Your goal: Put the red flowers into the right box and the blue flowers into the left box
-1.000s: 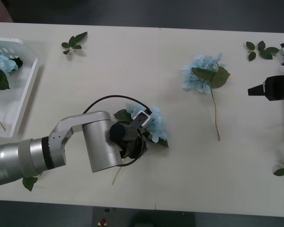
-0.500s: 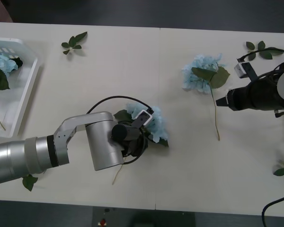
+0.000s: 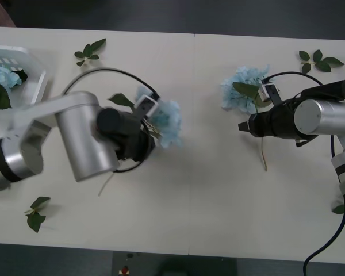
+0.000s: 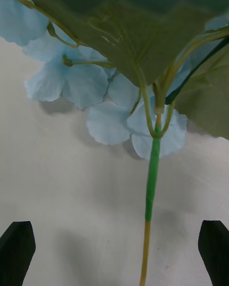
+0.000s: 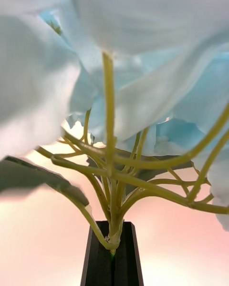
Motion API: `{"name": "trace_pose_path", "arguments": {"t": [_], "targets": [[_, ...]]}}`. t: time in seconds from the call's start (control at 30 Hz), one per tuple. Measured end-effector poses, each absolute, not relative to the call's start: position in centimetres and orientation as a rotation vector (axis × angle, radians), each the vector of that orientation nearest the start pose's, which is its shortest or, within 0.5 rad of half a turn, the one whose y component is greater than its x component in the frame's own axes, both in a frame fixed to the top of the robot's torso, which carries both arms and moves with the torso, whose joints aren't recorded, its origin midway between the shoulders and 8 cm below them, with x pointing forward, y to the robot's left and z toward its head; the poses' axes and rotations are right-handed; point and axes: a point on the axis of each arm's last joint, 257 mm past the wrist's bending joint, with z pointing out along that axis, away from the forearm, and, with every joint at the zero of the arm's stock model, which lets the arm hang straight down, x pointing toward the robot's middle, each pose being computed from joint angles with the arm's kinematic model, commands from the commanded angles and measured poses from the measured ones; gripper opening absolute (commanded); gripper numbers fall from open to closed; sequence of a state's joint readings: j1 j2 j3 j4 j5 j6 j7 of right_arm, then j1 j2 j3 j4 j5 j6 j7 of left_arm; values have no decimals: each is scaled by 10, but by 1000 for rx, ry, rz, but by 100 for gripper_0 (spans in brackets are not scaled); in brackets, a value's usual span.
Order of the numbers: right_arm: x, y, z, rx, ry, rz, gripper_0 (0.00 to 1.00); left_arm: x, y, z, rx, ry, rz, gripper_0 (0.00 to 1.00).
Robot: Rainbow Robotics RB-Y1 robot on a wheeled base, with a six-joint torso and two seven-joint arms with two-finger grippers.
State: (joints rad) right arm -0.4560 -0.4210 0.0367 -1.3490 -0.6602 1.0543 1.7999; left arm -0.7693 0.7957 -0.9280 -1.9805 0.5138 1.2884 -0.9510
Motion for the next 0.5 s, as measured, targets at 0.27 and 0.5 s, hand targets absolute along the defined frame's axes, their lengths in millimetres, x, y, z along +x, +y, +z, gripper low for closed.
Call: {"name": "trace_pose_path", "arguments": {"t": [0.27,0.5], "targets": [[574,-235,-295,-335,2364,207,54,515,264,-111,346,2307,395,0],[574,-235,-295,-335,2364,206,0,504,405,-54,-191,2305,419,0]]}}
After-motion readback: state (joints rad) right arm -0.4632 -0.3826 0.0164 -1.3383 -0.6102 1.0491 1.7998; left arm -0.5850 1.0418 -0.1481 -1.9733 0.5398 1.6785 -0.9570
